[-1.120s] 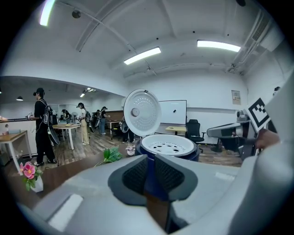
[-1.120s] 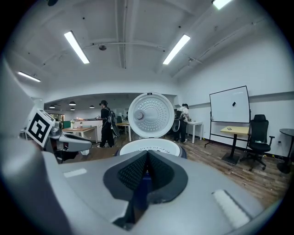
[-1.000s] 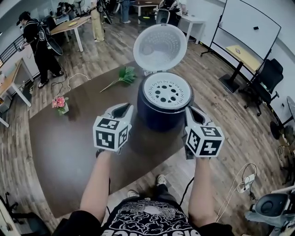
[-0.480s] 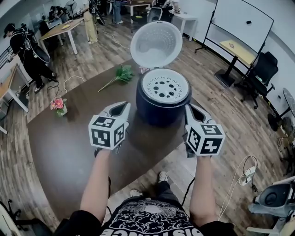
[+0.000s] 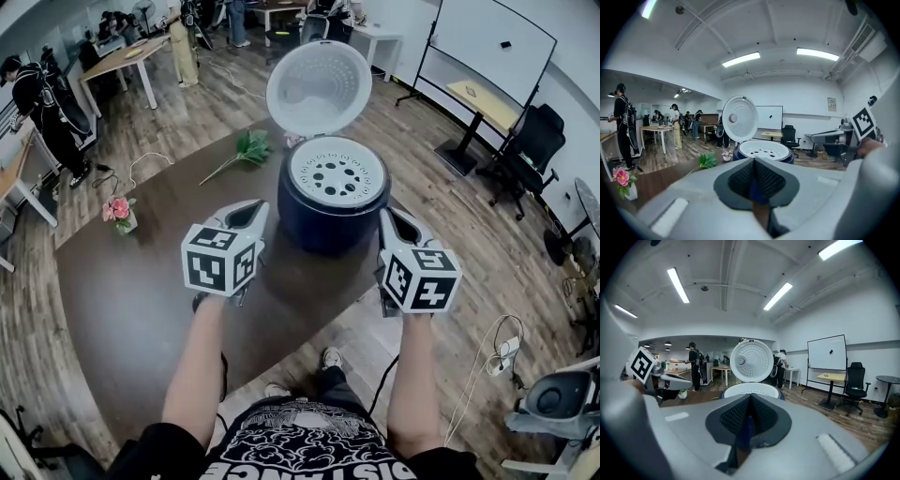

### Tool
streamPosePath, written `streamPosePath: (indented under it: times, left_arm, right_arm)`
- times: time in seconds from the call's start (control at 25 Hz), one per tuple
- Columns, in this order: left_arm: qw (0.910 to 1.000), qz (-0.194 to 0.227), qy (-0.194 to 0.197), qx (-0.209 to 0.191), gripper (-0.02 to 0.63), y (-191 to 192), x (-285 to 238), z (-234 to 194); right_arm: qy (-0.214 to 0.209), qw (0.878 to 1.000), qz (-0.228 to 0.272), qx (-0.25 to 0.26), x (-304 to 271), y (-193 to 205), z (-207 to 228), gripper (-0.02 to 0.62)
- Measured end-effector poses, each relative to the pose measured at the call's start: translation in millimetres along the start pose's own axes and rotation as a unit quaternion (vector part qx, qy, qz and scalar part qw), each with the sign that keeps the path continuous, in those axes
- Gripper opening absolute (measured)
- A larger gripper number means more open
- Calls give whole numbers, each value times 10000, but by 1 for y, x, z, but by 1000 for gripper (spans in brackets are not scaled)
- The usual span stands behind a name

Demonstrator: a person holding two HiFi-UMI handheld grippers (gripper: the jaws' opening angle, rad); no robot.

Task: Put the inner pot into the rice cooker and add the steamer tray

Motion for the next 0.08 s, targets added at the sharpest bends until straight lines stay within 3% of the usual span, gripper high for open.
streamPosePath:
  times: [0.08]
  left_arm:
    - [10000,-6,9,7,5,1,0,0]
  right_arm:
    - [-5,10000,6,-12,0,0,0,-2]
Point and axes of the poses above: the fingertips, and each gripper's own axes: x backward along the fingers, z to its right, y out of its underside, the point moved 9 cm from there along x, backward along the fingers, and after that the axes turned 5 degrees about y, right-handed, at the moved point
